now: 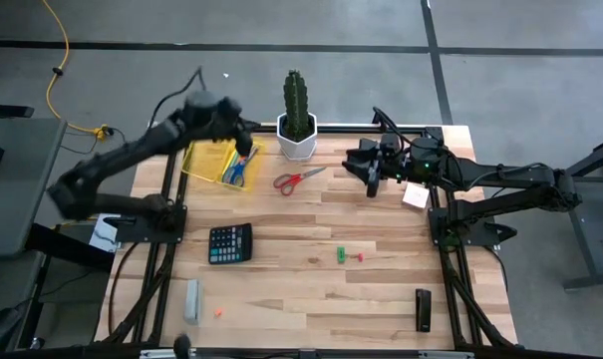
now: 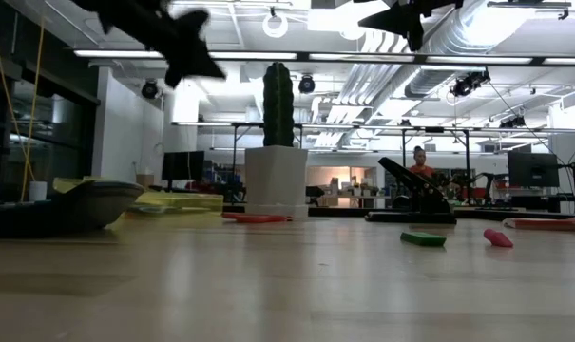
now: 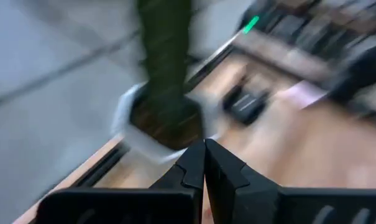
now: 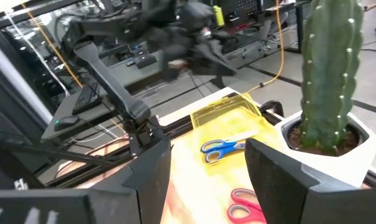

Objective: Pack school essentials
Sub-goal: Put the pink cap eraser into the transparent yellow supply box

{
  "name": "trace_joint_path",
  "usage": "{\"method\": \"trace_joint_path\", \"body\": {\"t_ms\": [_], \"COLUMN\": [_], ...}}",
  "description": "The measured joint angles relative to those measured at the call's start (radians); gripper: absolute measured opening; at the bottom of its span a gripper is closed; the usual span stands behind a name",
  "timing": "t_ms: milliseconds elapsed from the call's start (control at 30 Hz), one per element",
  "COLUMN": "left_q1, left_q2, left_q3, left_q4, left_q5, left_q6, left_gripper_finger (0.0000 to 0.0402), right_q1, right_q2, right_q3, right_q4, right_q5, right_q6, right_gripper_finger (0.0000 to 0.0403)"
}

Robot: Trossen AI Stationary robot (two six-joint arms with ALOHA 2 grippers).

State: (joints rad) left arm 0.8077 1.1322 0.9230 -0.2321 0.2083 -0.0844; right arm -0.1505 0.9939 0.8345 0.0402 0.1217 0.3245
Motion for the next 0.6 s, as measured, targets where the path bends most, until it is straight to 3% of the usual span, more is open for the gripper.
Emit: {"method": "trace_joint_path", "body": {"t_ms": [167, 300, 467, 600], "left_q1": [-0.251, -0.449, -0.576, -0.595], "left_q2": [-0.214, -0.281, -0.285, -0.269], "left_q3": [-0.250, -0.378, -0.391, -0.391], "left_q4": [0.392, 0.642, 0.678, 0.675], "left_q5": [-0.037, -0.171, -0.336, -0.360], "left_q6": [-0.169, -0.204, -0.084, -0.073], "left_gripper_finger": [0.0000, 0.0000, 0.0000, 0.0000], "right_q1": [0.000, 0.000, 0.000, 0.000], "right_q2": [0.000, 0.000, 0.000, 0.000], "right_q3": [0.000, 0.000, 0.000, 0.000], "right_q4": [0.000, 0.001, 0.001, 0.001], "right_q5": [-0.048, -0.069, -0.070, -0.072], "right_q6": [-0.040, -0.064, -0.075, -0.071], "right_gripper_finger": [0.0199, 0.0199, 0.0199, 0.0199]}}
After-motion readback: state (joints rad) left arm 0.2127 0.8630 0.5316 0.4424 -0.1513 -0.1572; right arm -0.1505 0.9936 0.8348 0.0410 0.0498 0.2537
